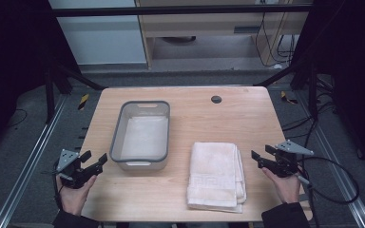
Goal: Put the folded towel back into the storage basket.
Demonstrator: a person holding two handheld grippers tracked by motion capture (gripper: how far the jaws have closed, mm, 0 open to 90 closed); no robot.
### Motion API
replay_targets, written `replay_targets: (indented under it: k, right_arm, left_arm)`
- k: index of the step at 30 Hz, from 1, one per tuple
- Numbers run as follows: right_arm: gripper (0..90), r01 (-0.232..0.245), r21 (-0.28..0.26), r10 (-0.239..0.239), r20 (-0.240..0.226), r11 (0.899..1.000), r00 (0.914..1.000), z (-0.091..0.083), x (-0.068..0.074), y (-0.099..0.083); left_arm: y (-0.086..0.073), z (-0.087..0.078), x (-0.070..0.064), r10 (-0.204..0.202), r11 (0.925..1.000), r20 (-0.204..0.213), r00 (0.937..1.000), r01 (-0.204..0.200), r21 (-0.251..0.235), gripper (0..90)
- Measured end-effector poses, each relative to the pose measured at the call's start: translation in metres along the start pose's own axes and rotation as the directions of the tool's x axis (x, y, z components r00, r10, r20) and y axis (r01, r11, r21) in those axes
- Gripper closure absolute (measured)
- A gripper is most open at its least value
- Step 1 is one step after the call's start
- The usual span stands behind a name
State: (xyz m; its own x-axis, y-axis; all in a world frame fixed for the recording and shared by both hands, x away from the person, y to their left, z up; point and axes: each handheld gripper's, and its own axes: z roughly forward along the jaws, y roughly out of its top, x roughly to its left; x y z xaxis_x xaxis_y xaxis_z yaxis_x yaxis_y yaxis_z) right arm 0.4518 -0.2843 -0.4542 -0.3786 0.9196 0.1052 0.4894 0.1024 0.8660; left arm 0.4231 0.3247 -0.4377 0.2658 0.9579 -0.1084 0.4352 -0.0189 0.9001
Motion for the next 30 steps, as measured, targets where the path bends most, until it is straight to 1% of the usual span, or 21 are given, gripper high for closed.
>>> replay_targets:
  k: [2, 5, 7, 8, 19, 20, 22, 27, 28, 30]
  right_arm:
    - [34.0, 0.004, -0.006, -0.004, -0.005, 1.000, 1.0000, 0.000, 0.001, 0.003]
    - [33.0, 0.002, -0.009, -0.003, -0.026, 1.000, 0.9997, 0.001, 0.003, 0.006]
    - [33.0, 0.004, -0.013, -0.004, -0.029, 1.000, 0.9996, 0.000, 0.004, 0.007]
    - [32.8, 0.006, -0.019, -0.006, -0.037, 1.000, 0.9993, -0.001, 0.006, 0.011]
    - [30.1, 0.008, -0.061, -0.011, -0.043, 0.998, 0.9990, -0.005, 0.007, 0.026]
    - [30.1, 0.008, -0.061, -0.011, -0.043, 0.998, 0.9990, -0.005, 0.007, 0.026]
    - [29.9, 0.006, -0.068, -0.009, -0.052, 0.998, 0.9986, -0.005, 0.007, 0.030]
    - [29.5, 0.010, -0.071, -0.014, -0.057, 0.997, 0.9983, -0.005, 0.008, 0.035]
    - [29.5, 0.010, -0.071, -0.014, -0.057, 0.997, 0.9983, -0.005, 0.008, 0.035]
    - [29.3, 0.009, -0.075, -0.014, -0.063, 0.997, 0.9979, -0.005, 0.009, 0.038]
  left_arm:
    - [0.003, 0.000, -0.004, 0.009, 1.0000, 0.014, 0.9999, -0.009, 0.000, 31.6]
    - [0.007, 0.000, -0.008, 0.025, 0.9996, 0.024, 0.9994, -0.025, -0.015, 31.6]
    - [0.008, -0.001, -0.010, 0.022, 0.9997, 0.030, 0.9993, -0.021, -0.011, 31.3]
    - [0.010, 0.000, -0.013, 0.028, 0.9996, 0.037, 0.9989, -0.027, -0.008, 31.0]
    - [0.020, 0.004, -0.033, 0.051, 0.9987, 0.085, 0.9950, -0.050, -0.011, 30.6]
    - [0.020, 0.004, -0.033, 0.051, 0.9987, 0.085, 0.9950, -0.050, -0.011, 30.6]
    - [0.023, 0.005, -0.039, 0.056, 0.9984, 0.100, 0.9934, -0.056, -0.005, 30.5]
    - [0.027, 0.008, -0.049, 0.061, 0.9981, 0.119, 0.9910, -0.061, -0.007, 31.0]
    - [0.027, 0.008, -0.049, 0.061, 0.9981, 0.119, 0.9910, -0.061, -0.007, 31.0]
    - [0.029, 0.010, -0.055, 0.072, 0.9974, 0.129, 0.9890, -0.072, -0.006, 30.8]
